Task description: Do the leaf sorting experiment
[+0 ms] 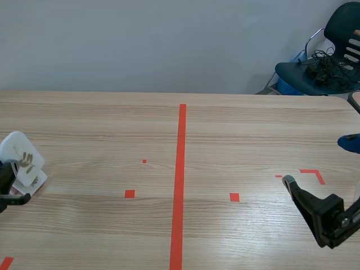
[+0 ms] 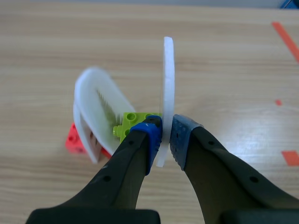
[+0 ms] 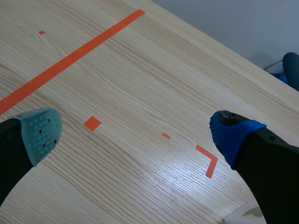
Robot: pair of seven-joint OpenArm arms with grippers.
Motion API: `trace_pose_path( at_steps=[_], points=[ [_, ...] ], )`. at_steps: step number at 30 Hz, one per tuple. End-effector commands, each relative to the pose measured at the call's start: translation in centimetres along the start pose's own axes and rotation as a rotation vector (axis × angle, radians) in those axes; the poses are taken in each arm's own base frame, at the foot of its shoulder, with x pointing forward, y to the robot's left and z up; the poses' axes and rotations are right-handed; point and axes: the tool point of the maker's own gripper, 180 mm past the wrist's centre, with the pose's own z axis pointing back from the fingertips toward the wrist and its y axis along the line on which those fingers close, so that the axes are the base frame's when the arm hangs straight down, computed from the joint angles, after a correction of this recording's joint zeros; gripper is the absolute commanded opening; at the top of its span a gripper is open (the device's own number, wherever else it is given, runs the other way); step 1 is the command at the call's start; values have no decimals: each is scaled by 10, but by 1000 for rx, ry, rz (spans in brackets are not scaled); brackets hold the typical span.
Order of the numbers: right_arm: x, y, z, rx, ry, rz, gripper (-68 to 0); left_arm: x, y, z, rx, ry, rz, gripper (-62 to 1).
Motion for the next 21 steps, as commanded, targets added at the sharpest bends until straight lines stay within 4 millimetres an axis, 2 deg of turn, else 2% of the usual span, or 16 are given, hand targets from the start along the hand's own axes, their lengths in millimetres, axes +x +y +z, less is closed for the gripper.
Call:
trace_pose_path(
  at_steps=[1, 6, 15, 18, 21],
  points=[
    [14, -9, -3, -21, -42, 15, 4, -4, -2, 0, -6, 1, 11, -556],
    [15, -10, -4, -23, -47, 18, 4, -18, 5, 2, 13, 26, 21, -556],
    [15, -10, -4, -23, -47, 18, 4, -28, 11, -2, 32, 49, 32, -549],
    [15, -10, -4, -23, -47, 18, 4, -32, 13, -3, 33, 59, 37, -477],
    [15, -10, -4, -23, -47, 18, 4, -33, 12, -3, 31, 62, 38, -352]
  ],
)
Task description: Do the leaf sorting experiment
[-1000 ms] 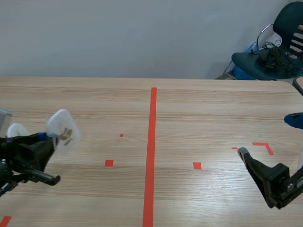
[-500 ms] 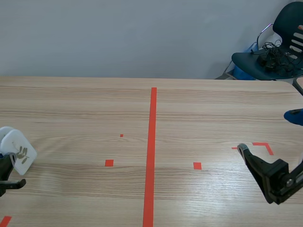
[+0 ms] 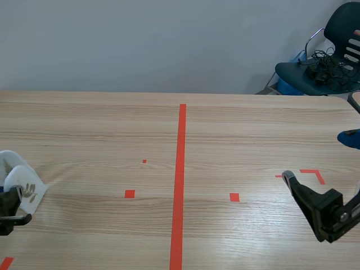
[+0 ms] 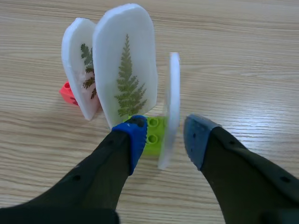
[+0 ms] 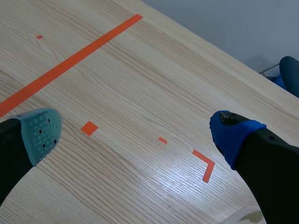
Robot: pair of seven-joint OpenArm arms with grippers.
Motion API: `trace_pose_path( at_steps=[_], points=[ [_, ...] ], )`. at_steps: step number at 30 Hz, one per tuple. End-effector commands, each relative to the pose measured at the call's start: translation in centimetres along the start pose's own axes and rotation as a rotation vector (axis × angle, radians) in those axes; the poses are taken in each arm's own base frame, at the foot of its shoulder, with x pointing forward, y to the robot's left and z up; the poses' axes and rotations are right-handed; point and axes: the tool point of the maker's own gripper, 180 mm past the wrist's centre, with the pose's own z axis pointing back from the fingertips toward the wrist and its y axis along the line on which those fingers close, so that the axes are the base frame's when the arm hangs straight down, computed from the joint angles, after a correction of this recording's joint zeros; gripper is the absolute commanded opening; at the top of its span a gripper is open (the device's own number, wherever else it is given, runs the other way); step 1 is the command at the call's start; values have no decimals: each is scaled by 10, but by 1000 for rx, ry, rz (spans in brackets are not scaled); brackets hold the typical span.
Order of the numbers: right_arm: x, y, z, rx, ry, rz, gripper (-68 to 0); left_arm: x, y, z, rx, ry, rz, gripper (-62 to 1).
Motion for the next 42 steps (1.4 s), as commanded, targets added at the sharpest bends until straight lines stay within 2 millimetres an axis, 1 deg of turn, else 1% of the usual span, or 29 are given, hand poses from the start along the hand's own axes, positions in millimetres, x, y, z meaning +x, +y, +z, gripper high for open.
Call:
trace_pose_path(
  at_steps=[1, 3, 4, 7, 10, 13, 17, 19, 22, 23, 24, 27, 30, 42],
  points=[
    [11, -7, -1, -17, -33, 11, 4, 10, -4, -1, -12, -33, 2, -304],
    [11, -7, -1, -17, -33, 11, 4, 11, -4, -1, -12, -36, 1, -227],
    [11, -7, -1, -17, -33, 11, 4, 12, -4, -1, -13, -39, 0, -202],
    [11, -7, -1, -17, -33, 11, 4, 24, -9, -1, -26, -67, -7, -168],
    [11, -7, -1, -17, -33, 12, 4, 45, -20, 3, -77, -113, -15, -136],
    [11, -7, -1, -17, -32, 12, 4, 68, -40, 14, -172, -157, -17, -82],
    [11, -8, -1, -17, -32, 17, 4, 98, -81, 37, -368, -206, -50, 14],
    [11, -9, -1, -20, -32, 18, 4, 107, -101, 49, -452, -207, -82, 14],
    [11, -10, -1, -20, -31, 18, 4, 112, -130, 68, -572, -191, -123, 14],
    [11, -10, -1, -20, -31, 18, 4, 113, -138, 75, -607, -186, -135, 14],
    [11, -9, -1, -18, -32, 17, 4, 114, -142, 78, -619, -185, -143, 14],
    [11, -9, -1, -14, -34, 14, 4, 116, -146, 82, -628, -180, -163, 14],
    [12, -9, -1, -10, -34, 20, 4, 111, -144, 79, -613, -165, -213, 14],
    [13, -9, 0, -7, -37, 26, 4, 110, -140, 79, -661, -126, -328, 14]
  ],
)
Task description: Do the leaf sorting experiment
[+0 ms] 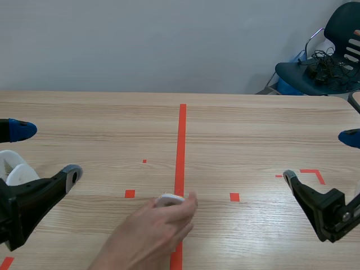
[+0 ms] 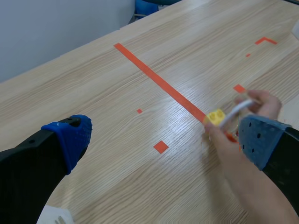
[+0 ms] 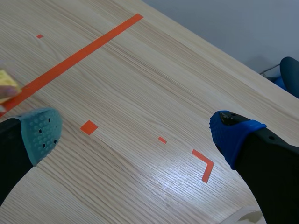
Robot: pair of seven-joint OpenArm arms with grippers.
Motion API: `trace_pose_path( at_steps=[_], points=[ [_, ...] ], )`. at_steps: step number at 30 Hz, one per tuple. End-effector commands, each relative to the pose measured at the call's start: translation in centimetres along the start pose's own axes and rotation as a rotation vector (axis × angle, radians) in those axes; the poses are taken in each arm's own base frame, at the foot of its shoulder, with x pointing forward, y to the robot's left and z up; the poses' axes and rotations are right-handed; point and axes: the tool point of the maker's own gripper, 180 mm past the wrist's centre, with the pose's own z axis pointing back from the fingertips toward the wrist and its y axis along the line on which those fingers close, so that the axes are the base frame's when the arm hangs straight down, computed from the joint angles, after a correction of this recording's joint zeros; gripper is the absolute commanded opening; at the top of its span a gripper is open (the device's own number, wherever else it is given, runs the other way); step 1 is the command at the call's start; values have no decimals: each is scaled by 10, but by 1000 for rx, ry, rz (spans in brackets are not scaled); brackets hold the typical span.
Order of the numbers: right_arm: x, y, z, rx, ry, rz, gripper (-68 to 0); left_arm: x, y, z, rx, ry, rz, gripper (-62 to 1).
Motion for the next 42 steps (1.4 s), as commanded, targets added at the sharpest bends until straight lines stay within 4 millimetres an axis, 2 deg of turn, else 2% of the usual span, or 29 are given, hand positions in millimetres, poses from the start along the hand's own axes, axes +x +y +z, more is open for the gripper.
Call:
trace_pose_path(
  at_steps=[1, 23, 30, 42],
  points=[
    [13, -8, -1, -12, -37, 23, 4, 5, 1, 0, -5, -19, -3, 14],
    [10, -5, -4, 10, -21, 21, 4, 6, 2, 0, -11, -16, -10, 14],
    [12, 20, -24, 157, -42, -10, 4, 6, 2, 0, -11, -19, -10, 14],
    [-22, 92, -75, 357, -50, -223, 4, 6, 2, 0, -11, -19, -10, 14]
  ],
)
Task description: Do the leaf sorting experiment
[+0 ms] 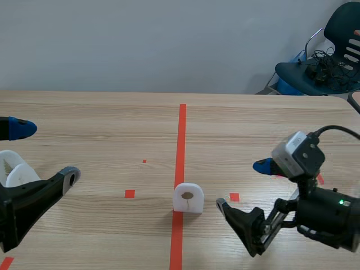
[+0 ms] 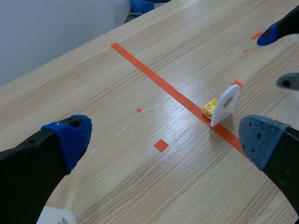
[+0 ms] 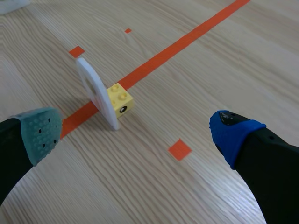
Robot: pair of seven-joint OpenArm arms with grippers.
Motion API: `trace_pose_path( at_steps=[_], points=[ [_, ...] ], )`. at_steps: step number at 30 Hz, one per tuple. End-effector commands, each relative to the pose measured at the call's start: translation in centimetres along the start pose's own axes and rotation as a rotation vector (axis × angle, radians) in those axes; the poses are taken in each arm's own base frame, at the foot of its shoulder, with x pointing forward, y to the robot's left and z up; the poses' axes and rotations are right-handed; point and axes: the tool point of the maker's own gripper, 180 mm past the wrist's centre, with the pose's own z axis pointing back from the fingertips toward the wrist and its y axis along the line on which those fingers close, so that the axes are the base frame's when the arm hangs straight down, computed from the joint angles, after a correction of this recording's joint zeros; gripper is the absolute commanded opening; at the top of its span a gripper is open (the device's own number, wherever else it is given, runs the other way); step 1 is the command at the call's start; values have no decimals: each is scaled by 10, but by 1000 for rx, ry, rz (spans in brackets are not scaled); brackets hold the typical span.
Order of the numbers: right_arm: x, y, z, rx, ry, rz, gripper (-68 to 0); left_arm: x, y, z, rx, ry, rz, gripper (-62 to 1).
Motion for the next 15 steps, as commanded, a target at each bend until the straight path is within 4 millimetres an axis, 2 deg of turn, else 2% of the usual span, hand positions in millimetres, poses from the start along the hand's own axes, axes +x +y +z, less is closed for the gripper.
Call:
trace_pose_path(
  at_steps=[1, 6, 10, 12, 15],
  points=[
    [11, 2, -12, 6, -56, -20, 4, 5, 1, -1, 5, -27, 11, 14],
    [-1, 28, -48, 81, -49, -57, 4, 5, 1, -1, 5, -27, 11, 14],
    [-2, 40, -62, 105, -42, -41, 4, 5, 1, -1, 5, -27, 11, 14],
    [-3, 40, -64, 90, -39, -30, -66, 5, 1, -1, 5, -27, 11, 14],
    [-5, 37, -64, 74, -31, -26, -239, 5, 1, -1, 5, -27, 11, 14]
  ],
)
